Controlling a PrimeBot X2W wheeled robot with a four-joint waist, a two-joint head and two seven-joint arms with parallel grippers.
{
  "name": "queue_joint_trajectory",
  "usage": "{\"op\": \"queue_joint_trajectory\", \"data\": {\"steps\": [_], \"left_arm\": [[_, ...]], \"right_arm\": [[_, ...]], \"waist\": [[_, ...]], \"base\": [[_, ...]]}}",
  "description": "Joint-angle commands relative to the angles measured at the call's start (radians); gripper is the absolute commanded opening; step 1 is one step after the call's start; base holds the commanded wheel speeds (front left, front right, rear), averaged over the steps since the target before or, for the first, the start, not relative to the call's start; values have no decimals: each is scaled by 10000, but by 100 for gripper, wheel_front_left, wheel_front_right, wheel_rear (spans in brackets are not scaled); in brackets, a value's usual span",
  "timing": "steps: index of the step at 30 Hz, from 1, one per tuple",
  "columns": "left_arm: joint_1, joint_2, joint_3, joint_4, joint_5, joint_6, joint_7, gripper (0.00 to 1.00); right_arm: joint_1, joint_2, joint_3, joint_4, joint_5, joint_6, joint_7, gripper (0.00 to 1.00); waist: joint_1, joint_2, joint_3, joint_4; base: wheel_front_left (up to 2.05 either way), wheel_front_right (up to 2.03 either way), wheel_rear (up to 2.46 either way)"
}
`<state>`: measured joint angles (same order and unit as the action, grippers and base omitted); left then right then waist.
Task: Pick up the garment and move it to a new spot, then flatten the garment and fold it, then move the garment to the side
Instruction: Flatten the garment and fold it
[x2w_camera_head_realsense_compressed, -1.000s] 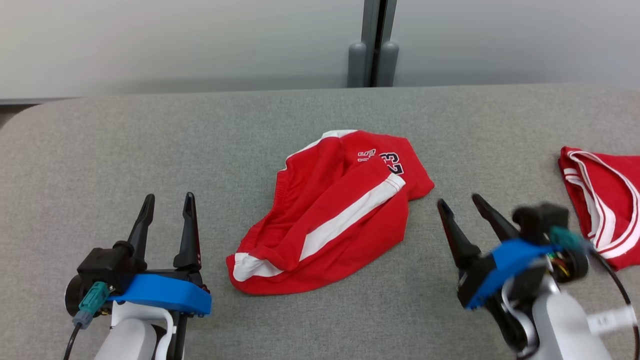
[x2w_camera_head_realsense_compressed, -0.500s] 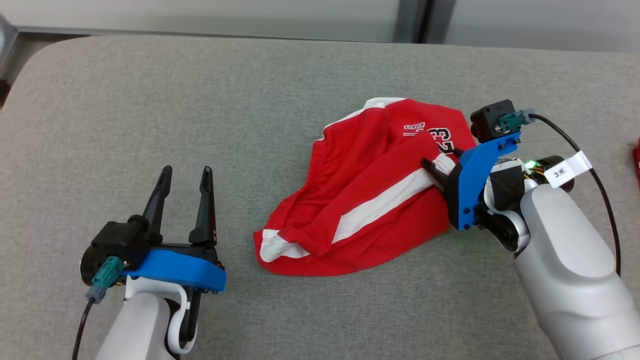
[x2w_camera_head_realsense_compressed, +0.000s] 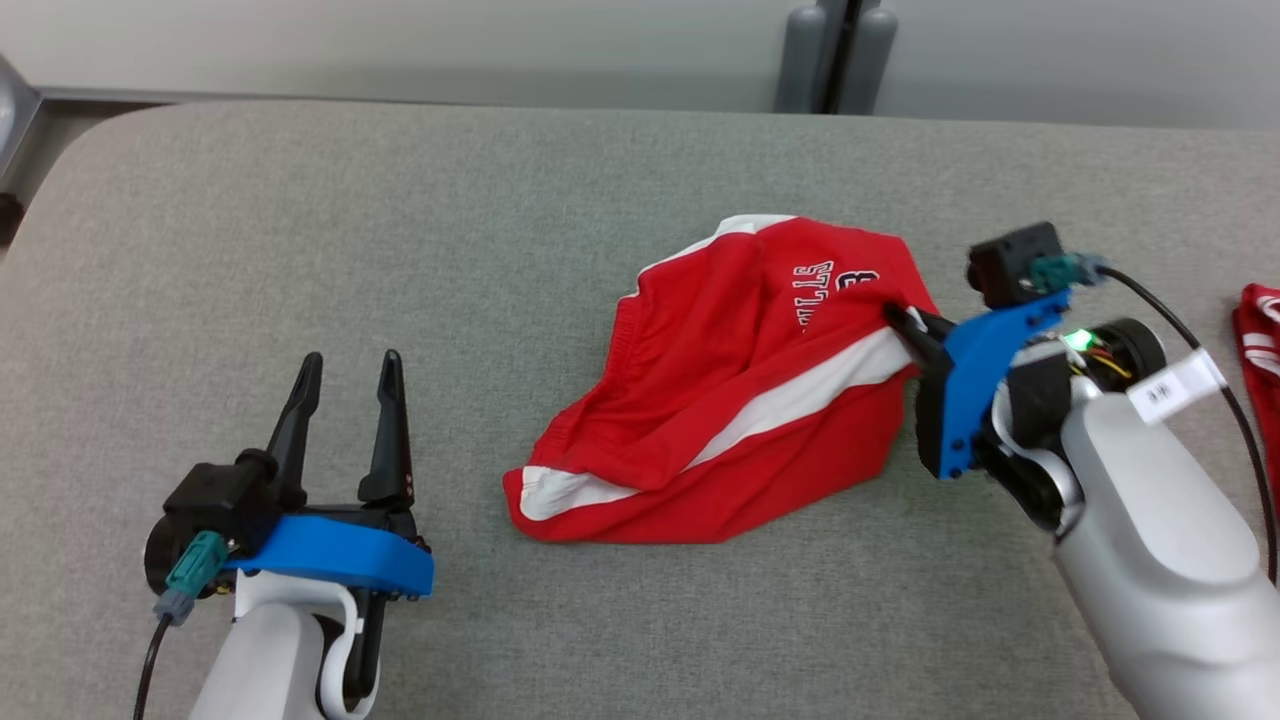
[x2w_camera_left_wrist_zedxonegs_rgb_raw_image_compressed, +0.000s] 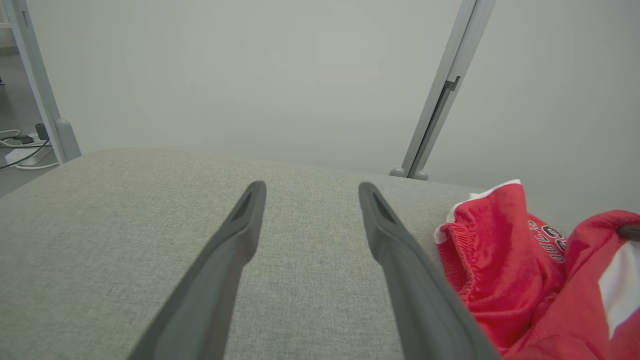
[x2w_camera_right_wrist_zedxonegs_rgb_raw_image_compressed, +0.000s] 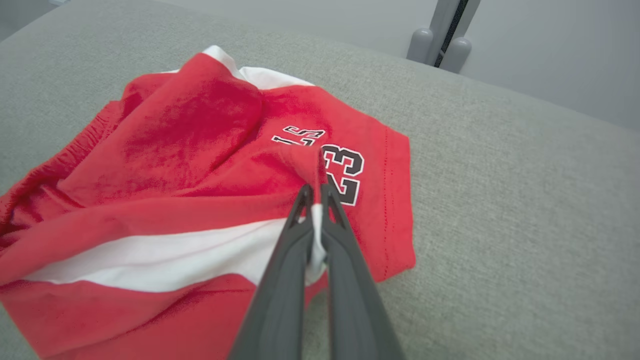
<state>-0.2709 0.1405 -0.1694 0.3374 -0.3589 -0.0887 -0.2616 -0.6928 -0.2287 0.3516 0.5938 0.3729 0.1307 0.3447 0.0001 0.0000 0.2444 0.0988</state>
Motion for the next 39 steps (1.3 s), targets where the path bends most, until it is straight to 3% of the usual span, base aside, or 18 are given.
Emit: {"op": "queue_joint_trajectory", "data": {"steps": [1,6,10,11,12,17,26,39], "left_arm": [[193,-13,189,-24,66,-36,-44,100],[513,-28,509,-119,78,-31,-44,100],[800,-62,850,-266,34,1,-44,100],[860,-64,900,-296,24,0,-44,100],[920,-70,991,-326,25,3,-44,100],[1191,-191,1154,-323,129,1,-44,100],[1530,-303,1040,76,368,-40,-44,100],[2108,-65,713,448,450,-117,52,100]], "right_arm": [[635,-148,-317,-389,6,1,-206,0],[2109,19,-1310,-1701,42,1,-486,0],[3970,580,-2450,-3119,-177,1,-532,0],[4384,752,-2695,-3426,-257,1,-507,37],[4736,985,-2935,-3745,-292,1,-568,100],[5779,1532,-3703,-4839,-824,1,-1583,100],[6490,1763,-4044,-5298,-1509,1,-3121,100],[7130,1784,-4414,-5047,-1690,1,-3699,100]], "waist": [[-1,0,-271,-224],[-1,0,-572,-496],[-1,0,-728,-742],[-1,0,-749,-793],[-1,0,-769,-855],[-1,0,-912,-1045],[-1,0,-1547,-1059],[-1,0,-2308,-944]], "base": [[0,0,0],[0,0,0],[0,0,0],[0,0,0],[0,0,0],[0,0,0],[0,0,0],[0,0,0]]}}
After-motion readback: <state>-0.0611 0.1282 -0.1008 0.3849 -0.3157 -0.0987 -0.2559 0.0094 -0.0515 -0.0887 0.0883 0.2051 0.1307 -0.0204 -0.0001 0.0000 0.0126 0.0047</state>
